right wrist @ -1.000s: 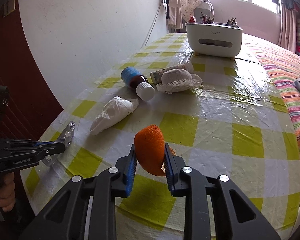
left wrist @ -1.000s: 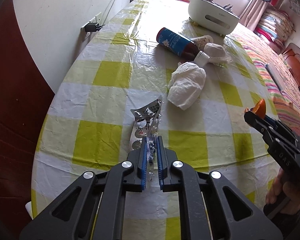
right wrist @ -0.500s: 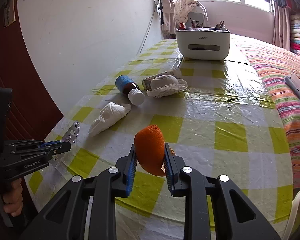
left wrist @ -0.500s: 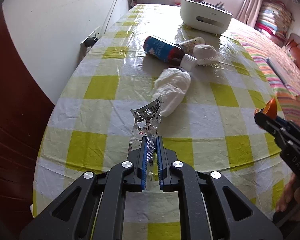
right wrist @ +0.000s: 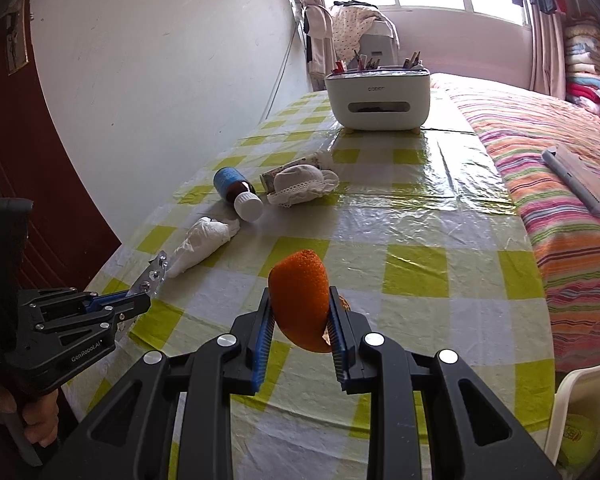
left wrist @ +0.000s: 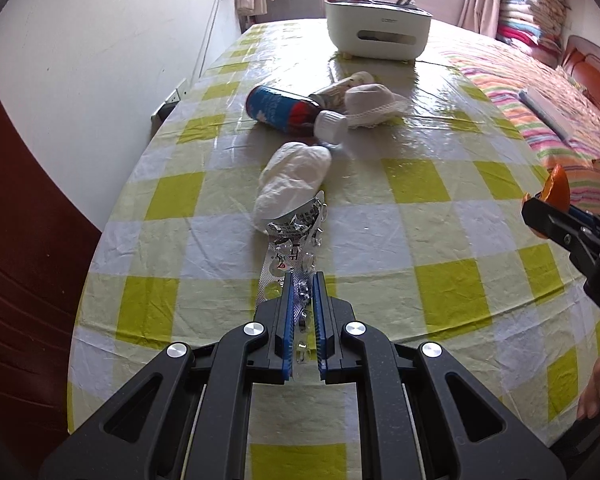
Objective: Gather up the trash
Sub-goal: 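Lift blister pack with left tool while right tool carries orange peel toward bin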
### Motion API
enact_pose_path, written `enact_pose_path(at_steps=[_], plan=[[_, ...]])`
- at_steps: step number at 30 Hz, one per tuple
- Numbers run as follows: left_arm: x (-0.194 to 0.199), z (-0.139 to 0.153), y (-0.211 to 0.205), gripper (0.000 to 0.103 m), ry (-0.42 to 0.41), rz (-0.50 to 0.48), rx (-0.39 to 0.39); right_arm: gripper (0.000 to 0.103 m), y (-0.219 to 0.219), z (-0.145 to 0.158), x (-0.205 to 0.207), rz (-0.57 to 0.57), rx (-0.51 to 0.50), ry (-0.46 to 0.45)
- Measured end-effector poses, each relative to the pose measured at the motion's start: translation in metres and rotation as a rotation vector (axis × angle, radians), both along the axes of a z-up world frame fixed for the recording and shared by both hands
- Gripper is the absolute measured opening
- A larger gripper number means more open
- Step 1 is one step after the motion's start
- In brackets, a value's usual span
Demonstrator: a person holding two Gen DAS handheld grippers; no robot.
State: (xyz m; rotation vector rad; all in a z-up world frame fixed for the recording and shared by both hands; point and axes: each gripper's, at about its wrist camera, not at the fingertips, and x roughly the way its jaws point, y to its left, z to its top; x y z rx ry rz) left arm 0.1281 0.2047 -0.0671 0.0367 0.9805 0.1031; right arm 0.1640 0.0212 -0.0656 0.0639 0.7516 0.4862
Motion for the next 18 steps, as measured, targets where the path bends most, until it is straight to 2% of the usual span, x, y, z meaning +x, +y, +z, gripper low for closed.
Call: enact_pose_path(at_steps=[18], plan=[[-0.008,0.005,-0.057,0.009,-0.019,-0.109,0.037,0.025,-0.043,0.013,-0.014,-0.071,0.008,-0.031]])
